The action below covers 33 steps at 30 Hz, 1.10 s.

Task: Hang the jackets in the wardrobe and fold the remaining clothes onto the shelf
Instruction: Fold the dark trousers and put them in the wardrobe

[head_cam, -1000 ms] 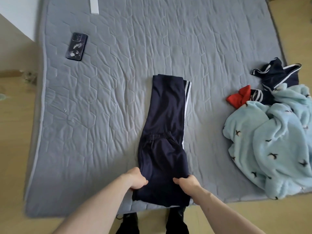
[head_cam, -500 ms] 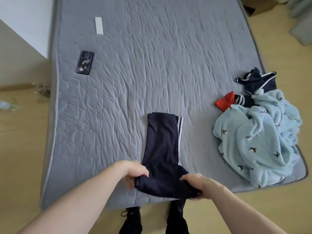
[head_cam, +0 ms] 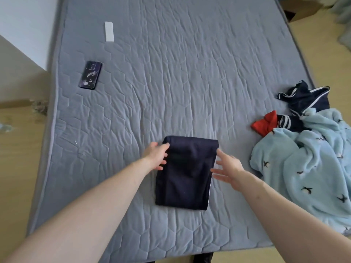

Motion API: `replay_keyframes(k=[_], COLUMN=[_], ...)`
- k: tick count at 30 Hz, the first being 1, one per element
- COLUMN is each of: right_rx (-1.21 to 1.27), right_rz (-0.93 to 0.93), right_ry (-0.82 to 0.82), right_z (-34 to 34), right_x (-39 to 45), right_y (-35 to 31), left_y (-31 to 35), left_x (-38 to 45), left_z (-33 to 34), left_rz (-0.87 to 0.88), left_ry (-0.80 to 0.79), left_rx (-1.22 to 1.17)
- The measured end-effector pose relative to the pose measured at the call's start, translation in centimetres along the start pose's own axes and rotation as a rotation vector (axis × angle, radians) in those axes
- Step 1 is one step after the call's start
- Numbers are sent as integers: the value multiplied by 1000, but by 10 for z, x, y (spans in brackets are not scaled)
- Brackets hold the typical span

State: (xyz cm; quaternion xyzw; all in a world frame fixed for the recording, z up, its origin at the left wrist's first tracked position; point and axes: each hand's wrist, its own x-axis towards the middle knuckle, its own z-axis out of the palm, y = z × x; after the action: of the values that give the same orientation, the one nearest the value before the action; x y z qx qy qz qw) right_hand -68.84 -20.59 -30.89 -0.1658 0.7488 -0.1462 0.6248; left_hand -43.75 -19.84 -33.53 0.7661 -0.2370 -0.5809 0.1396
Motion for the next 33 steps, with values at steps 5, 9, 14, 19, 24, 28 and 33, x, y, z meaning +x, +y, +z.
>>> replay_keyframes(k=[5, 9, 14, 19, 24, 28, 33], right_rx=[-215, -203, 54, 205, 380, 505, 505], right_rz=[83, 164, 316, 256, 171, 131, 70], right_ry=[124, 197, 90, 10, 101, 264, 346], right_z=[19, 30, 49, 57, 40, 16, 7], right_x=[19, 16, 26, 54, 79, 88, 100], right_y=[70, 144, 198, 205, 197, 180, 161], left_y=[-13, 21, 63, 66, 46, 21, -49], left_x=[39, 71, 111, 144, 150, 137, 118], left_z=[9, 32, 68, 82, 71, 47, 42], left_rz=[218, 422, 485, 304, 192, -30, -98], left_ry=[66, 65, -25, -187, -287, -252, -187], left_rx=[651, 820, 1067, 1042, 993, 822, 522])
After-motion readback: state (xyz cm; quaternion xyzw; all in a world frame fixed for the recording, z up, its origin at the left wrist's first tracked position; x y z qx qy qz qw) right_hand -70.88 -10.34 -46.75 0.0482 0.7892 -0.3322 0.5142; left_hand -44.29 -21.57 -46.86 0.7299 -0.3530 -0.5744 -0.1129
